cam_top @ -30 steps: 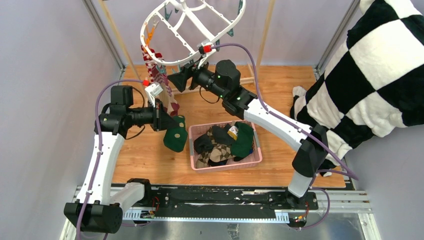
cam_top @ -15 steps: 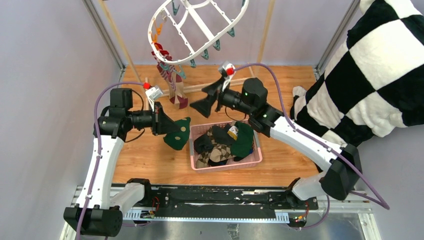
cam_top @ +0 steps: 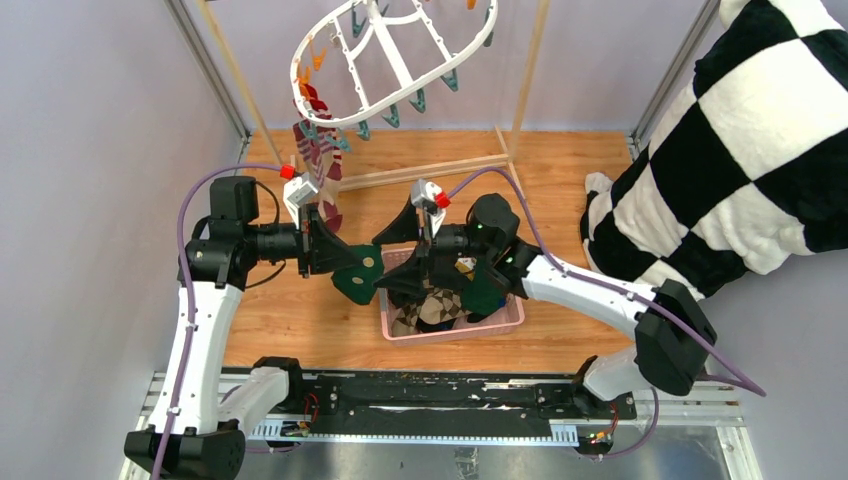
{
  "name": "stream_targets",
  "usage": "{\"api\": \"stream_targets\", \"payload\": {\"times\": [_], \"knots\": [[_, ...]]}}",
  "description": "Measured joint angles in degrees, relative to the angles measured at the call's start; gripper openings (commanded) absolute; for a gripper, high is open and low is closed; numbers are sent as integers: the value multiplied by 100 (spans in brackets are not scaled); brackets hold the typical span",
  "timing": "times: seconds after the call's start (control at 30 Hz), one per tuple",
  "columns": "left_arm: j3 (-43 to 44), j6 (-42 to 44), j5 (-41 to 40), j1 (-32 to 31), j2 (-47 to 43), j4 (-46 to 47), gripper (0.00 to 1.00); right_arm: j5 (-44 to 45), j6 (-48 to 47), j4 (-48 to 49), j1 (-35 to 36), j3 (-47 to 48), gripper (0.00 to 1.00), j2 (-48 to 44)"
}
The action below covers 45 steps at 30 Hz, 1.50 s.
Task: Remove the socks clipped to the hanger
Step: Place the sock in the bin.
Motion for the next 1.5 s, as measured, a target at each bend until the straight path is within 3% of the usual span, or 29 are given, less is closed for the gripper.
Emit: {"api": "stream_targets", "payload": {"times": [0.07,0.13,0.2,0.27,0.3,0.33,0.4,0.43,0.47,0.5,0.9,1.03,1.17,1.3,1.5], "knots": [[0,0,50,0,-4,0,0,-74,-9,188,129,2,99,125],[0,2,59,-2,-4,-2,0,-98,-9,306,236,39,91,251],[0,2,59,-4,-4,-2,0,-98,-26,400,310,98,74,365],[13,4,35,-11,0,-4,1,-96,-20,446,345,149,45,442],[24,4,20,-15,4,-4,9,-94,-11,463,352,153,27,457],[46,4,-9,-24,9,-7,24,-96,20,450,352,153,13,463],[85,33,-83,-31,20,-2,62,-92,-48,367,354,153,0,452],[118,35,-144,-33,35,-17,87,-87,-68,260,354,153,0,433],[153,35,-238,-35,55,-17,98,-61,-109,116,354,153,0,400],[192,85,-304,-35,72,-28,99,-26,-160,-55,354,151,0,350],[566,107,-2485,-35,4,-42,100,811,-487,-1917,-70,-529,0,-619],[566,109,-3101,-28,153,-44,100,1261,-529,-2387,-286,-756,10,-337],[566,127,-3495,44,269,-44,100,1801,-664,-2643,-293,-737,30,295],[553,184,-3541,564,398,-44,100,2780,-857,-2983,-249,-501,44,872],[428,365,-3475,1285,586,-48,100,4074,-1038,-3281,-59,-437,62,474]]}}
